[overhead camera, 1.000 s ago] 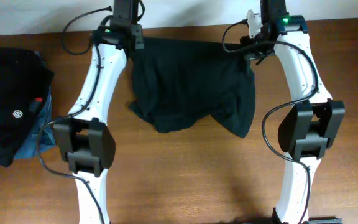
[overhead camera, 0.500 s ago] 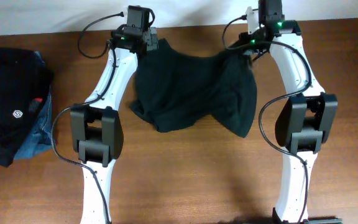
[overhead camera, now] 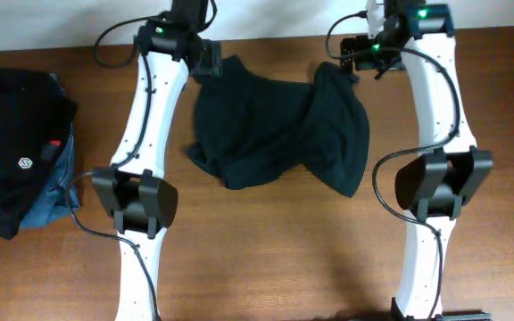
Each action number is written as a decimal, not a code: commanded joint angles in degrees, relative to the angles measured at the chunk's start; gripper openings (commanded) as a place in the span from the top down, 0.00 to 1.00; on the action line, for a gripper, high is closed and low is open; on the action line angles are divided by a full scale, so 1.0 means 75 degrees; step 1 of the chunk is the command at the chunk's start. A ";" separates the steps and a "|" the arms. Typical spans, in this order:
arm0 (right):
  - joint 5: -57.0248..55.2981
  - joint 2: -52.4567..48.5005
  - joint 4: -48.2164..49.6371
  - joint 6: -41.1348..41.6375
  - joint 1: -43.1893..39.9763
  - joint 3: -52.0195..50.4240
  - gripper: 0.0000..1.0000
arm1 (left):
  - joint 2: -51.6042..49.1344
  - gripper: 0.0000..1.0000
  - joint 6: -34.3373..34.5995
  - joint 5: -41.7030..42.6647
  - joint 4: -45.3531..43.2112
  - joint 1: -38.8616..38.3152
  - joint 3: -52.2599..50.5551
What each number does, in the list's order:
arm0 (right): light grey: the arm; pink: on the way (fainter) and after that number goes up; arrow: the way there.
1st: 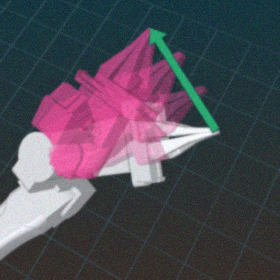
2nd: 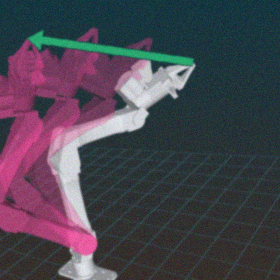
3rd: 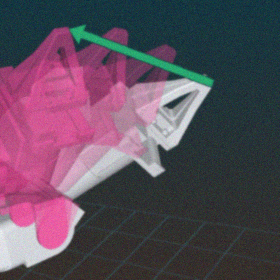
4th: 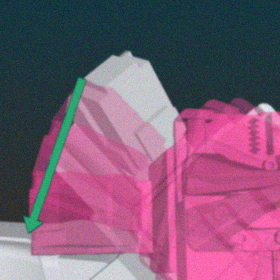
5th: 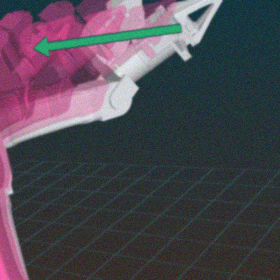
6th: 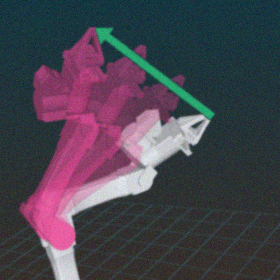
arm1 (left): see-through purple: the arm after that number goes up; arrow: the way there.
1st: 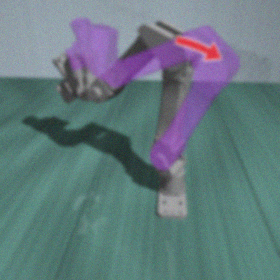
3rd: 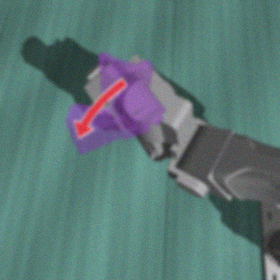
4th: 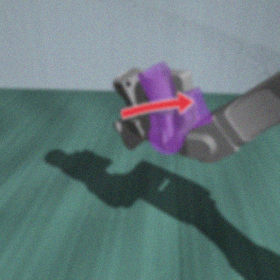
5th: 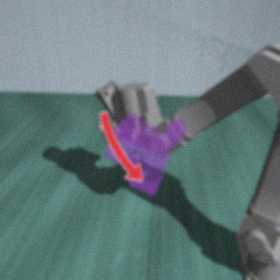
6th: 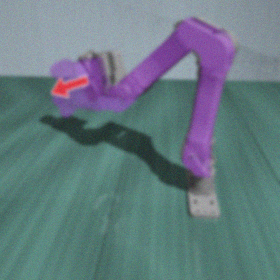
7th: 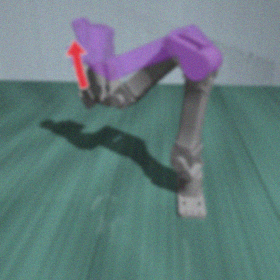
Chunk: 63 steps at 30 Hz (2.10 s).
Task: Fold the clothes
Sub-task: 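Release the t-shirt and raise both grippers, then lower both grippers and grasp the t-shirt's near hem corners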
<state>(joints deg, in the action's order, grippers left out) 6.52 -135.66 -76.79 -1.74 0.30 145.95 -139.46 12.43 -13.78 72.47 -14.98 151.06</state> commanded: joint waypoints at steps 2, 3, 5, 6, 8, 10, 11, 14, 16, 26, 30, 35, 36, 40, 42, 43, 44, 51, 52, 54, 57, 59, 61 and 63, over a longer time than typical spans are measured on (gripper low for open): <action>0.0125 0.0306 -0.1209 0.0073 -0.0050 0.1419 0.01 | -0.0003 0.01 -0.0070 0.0495 0.1524 0.0015 0.1915; 0.0125 0.0347 -0.1667 0.0082 -0.0050 0.1775 0.01 | -0.0003 0.01 -0.0067 0.0498 0.1912 0.0015 0.2276; 0.0122 0.0391 -0.2028 0.0233 -0.0050 0.2057 0.01 | -0.0003 0.01 -0.0061 0.0507 0.2489 0.0015 0.2777; 0.0122 0.0423 -0.2215 0.0382 -0.0050 0.2229 0.01 | -0.0003 0.01 -0.0061 0.0530 0.2693 0.0015 0.2946; 0.0125 0.0443 -0.2576 0.0592 -0.0050 0.2570 0.01 | -0.0003 0.01 -0.0006 0.0533 0.3168 0.0015 0.3305; 0.0169 0.0513 -0.2739 0.0734 -0.0050 0.2783 0.01 | 0.0067 0.01 -0.0073 0.0863 0.3232 0.0015 0.3439; 0.0332 0.0612 -0.2739 0.0734 -0.0038 0.2783 0.01 | 0.0125 0.01 -0.0073 0.1142 0.3232 0.0015 0.3442; 0.0956 0.1142 -0.2742 0.0801 -0.0041 0.2748 0.01 | 0.0306 0.01 -0.0085 0.1894 0.3232 -0.0006 0.3436; 0.0947 0.1600 -0.2742 0.0874 -0.0041 0.2602 0.02 | 0.0481 0.01 -0.0277 0.2060 0.3232 -0.0041 0.3369; 0.0440 0.4293 -0.2739 0.0880 -0.0041 -0.0530 0.01 | 0.3016 0.01 -0.0064 0.1603 0.3232 -0.0090 -0.0061; 0.0440 0.4846 -0.2736 0.0903 -0.0041 -0.2031 0.01 | 0.3620 0.01 0.0277 0.1582 0.3232 -0.0090 -0.1349; 0.0411 0.4983 -0.2486 0.0871 -0.0041 -0.4048 0.01 | 0.3777 0.01 0.0659 0.1198 0.3010 -0.0160 -0.3209; 0.0411 0.4983 -0.2372 0.0863 -0.0041 -0.4313 0.01 | 0.3777 0.01 0.0656 0.1201 0.2888 -0.0181 -0.3494; 0.0417 0.4983 -0.1361 0.0863 -0.0026 -0.6088 0.05 | 0.3777 0.01 0.0804 0.1212 0.1617 -0.0350 -0.5840; 0.0417 0.4983 -0.0909 0.0807 0.0020 -0.6790 0.07 | 0.3777 0.01 0.0828 0.1332 0.0991 -0.0405 -0.6849; 0.0423 0.4983 -0.0673 0.0755 0.0067 -0.7122 0.08 | 0.3777 0.01 0.0825 0.1390 0.0729 -0.0425 -0.7233; 0.0414 0.4983 -0.0452 0.0740 0.0122 -0.7417 0.09 | 0.3777 0.02 0.0828 0.1492 0.0338 -0.0452 -0.7755; 0.0423 0.4980 0.1043 0.0726 0.0527 -0.9058 0.16 | 0.3777 0.19 0.0825 0.2130 -0.1093 -0.0478 -0.9436; 0.0420 0.4980 0.1230 0.0726 0.0562 -0.9174 0.17 | 0.3777 0.22 0.0825 0.2130 -0.1209 -0.0487 -0.9489; 0.0414 0.4980 0.1670 0.0720 0.0615 -0.9422 0.18 | 0.3777 0.30 0.0825 0.2136 -0.1658 -0.0504 -0.9611; 0.0417 0.4975 0.2192 0.0717 0.0618 -0.9806 0.21 | 0.3774 0.41 0.0787 0.2288 -0.2209 -0.0644 -0.9684; 0.0417 0.4969 0.2463 0.0691 0.0618 -1.0066 0.24 | 0.3768 0.43 0.0699 0.2407 -0.2471 -0.0854 -0.9725; 0.0417 0.4966 0.2719 0.0664 0.0618 -1.0267 0.27 | 0.3768 0.43 0.0557 0.2413 -0.2672 -0.1014 -0.9763; 0.0417 0.4966 0.2914 0.0664 0.0618 -1.0418 0.29 | 0.3768 0.43 0.0525 0.2413 -0.2850 -0.1177 -0.9783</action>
<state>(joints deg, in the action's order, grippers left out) 9.98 -99.04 -56.49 3.77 4.51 69.97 -111.85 17.85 2.94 52.51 -21.74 78.48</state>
